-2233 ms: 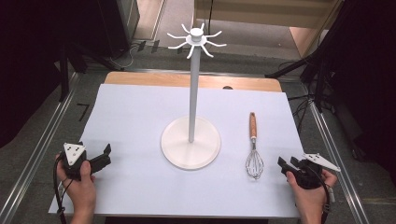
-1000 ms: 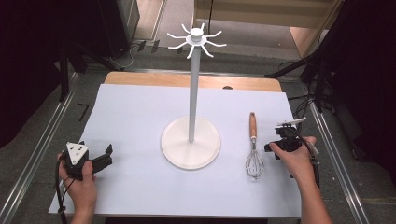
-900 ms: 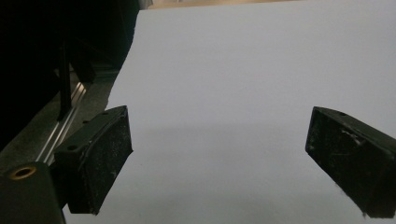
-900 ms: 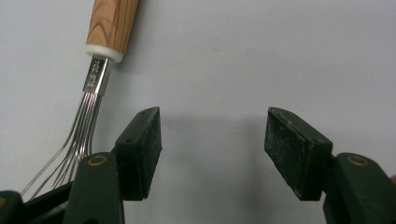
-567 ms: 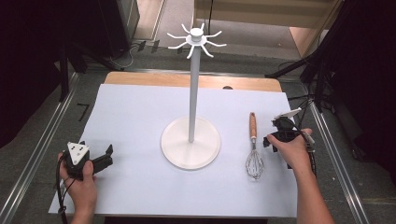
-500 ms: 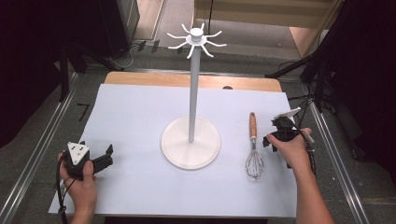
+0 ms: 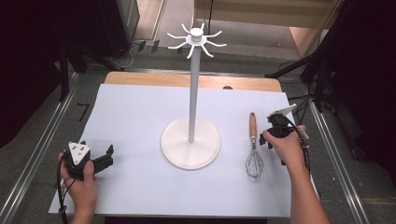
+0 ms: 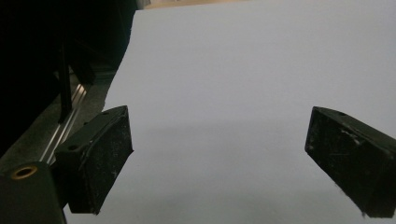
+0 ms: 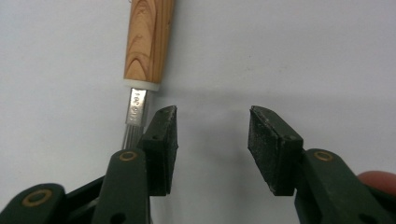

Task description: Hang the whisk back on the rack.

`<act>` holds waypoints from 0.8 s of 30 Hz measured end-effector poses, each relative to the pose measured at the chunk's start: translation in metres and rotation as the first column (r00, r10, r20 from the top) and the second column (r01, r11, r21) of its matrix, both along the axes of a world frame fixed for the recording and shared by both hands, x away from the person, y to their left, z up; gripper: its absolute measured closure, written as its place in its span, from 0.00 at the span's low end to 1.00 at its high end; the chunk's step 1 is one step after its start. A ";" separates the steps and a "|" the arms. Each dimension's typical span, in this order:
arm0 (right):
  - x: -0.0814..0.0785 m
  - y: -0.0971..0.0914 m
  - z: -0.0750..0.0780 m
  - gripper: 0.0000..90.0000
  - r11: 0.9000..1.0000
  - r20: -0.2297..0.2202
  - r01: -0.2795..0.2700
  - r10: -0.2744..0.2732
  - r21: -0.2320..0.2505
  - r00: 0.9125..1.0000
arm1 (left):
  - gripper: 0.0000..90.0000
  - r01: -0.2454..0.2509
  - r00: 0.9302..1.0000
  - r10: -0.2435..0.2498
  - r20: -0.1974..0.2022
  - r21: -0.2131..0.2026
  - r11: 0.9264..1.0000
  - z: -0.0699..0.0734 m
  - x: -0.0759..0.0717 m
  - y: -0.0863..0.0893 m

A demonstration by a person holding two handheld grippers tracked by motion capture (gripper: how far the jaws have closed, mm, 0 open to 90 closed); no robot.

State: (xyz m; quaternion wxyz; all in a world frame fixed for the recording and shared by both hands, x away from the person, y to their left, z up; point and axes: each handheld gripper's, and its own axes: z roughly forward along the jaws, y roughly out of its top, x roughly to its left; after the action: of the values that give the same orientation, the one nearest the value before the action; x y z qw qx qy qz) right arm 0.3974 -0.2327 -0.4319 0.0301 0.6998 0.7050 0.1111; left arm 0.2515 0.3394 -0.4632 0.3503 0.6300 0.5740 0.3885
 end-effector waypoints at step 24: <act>0.004 0.032 0.006 0.73 0.999 -0.029 0.005 -0.004 0.048 1.000 | 0.09 0.005 1.000 -0.005 -0.003 -0.003 1.000 0.000 0.000 0.000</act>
State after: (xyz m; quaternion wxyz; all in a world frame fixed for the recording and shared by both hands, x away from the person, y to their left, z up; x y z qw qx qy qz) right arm 0.4014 -0.2008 -0.4263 0.0036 0.7034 0.7010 0.1178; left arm 0.2520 0.3398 -0.4632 0.3514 0.6315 0.5734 0.3859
